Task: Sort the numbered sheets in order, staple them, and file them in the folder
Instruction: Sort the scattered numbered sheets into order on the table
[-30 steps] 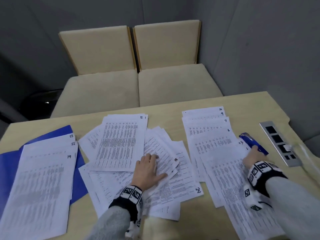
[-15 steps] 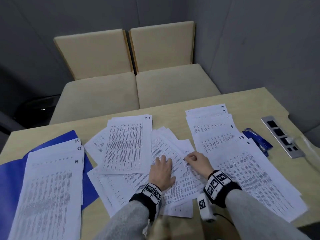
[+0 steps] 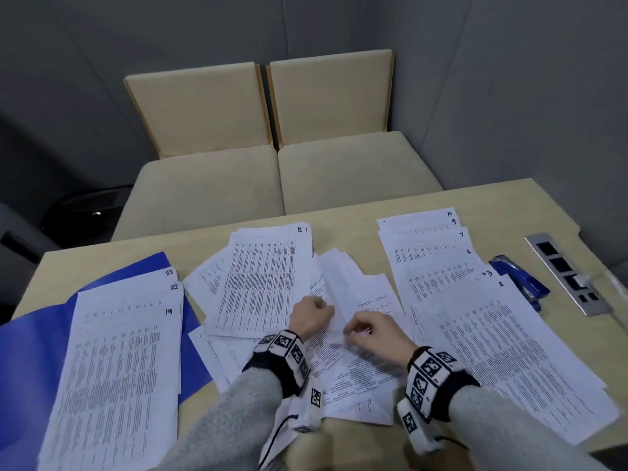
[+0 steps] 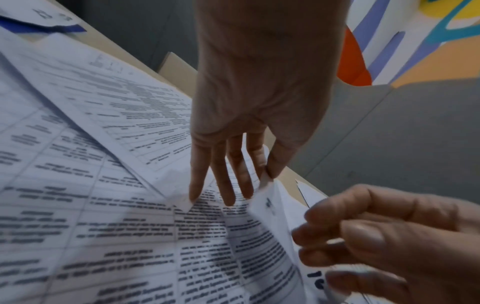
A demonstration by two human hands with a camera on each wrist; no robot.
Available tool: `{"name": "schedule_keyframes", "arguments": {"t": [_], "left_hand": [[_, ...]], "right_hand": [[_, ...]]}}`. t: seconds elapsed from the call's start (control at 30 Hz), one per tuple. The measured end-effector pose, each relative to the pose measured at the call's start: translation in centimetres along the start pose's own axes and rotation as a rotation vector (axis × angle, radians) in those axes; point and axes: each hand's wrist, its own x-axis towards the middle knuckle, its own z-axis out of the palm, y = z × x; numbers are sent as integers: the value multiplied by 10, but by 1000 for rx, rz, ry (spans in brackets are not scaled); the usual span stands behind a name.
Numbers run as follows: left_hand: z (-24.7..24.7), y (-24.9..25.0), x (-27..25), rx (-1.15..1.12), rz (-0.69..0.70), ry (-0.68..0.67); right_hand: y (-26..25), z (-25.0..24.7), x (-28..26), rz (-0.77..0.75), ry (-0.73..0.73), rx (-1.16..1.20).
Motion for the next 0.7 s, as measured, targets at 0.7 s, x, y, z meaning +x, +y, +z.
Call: {"name": "schedule_keyframes", "arguments": {"t": [0.7], "left_hand": [[-27,-25,23,733,-73,141]], "right_hand": [[17,11,11,562,131,254]]}}
